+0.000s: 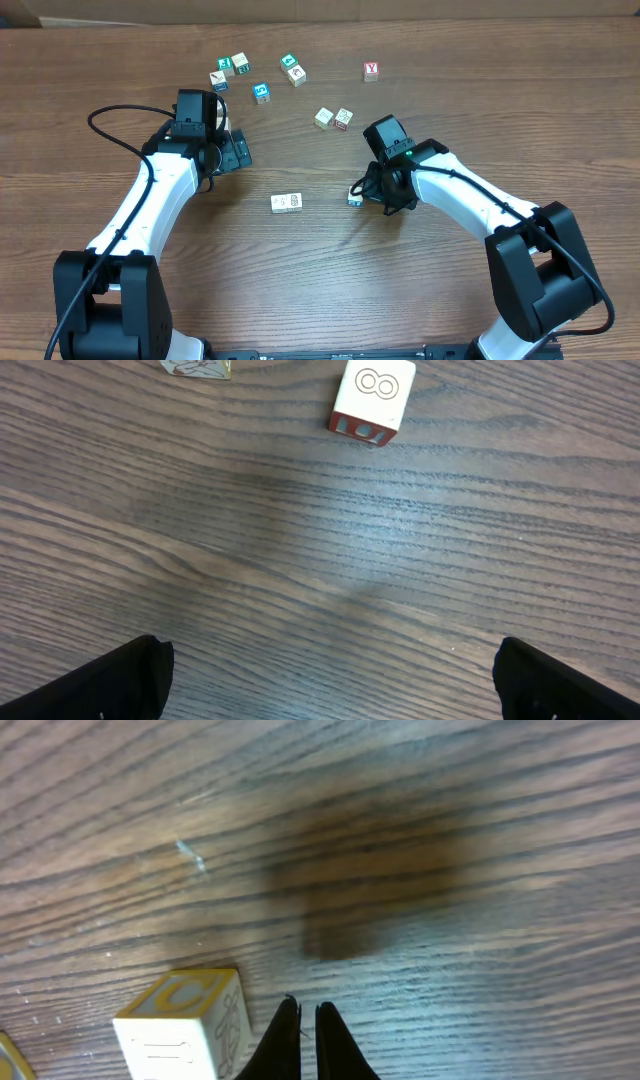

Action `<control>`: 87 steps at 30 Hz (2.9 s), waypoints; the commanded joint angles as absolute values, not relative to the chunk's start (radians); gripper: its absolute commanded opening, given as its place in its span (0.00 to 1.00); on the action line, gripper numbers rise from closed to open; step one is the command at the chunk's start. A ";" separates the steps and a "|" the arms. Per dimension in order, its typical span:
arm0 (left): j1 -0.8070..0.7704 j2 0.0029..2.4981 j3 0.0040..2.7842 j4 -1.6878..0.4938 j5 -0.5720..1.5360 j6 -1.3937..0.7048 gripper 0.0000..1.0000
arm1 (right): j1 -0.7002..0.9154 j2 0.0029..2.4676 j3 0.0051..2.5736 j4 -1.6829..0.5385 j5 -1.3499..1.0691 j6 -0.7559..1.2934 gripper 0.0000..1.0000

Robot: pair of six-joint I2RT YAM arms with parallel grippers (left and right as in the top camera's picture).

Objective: Form a horizontal line
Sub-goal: 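Push the L block left toward the 2 block with the right gripper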

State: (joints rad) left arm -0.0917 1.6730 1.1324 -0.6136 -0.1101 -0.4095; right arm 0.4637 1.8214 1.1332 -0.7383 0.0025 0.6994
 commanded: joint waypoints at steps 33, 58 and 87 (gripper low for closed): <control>-0.092 1.655 1.143 -0.613 -0.122 -0.400 1.00 | 0.447 1.802 1.113 -0.620 -0.163 0.663 0.04; -0.092 1.655 1.143 -0.613 -0.122 -0.400 1.00 | 0.509 1.802 1.113 -0.623 -0.167 0.797 0.04; -0.092 1.655 1.143 -0.613 -0.122 -0.400 1.00 | 0.495 1.808 1.112 -0.641 -0.152 0.805 0.04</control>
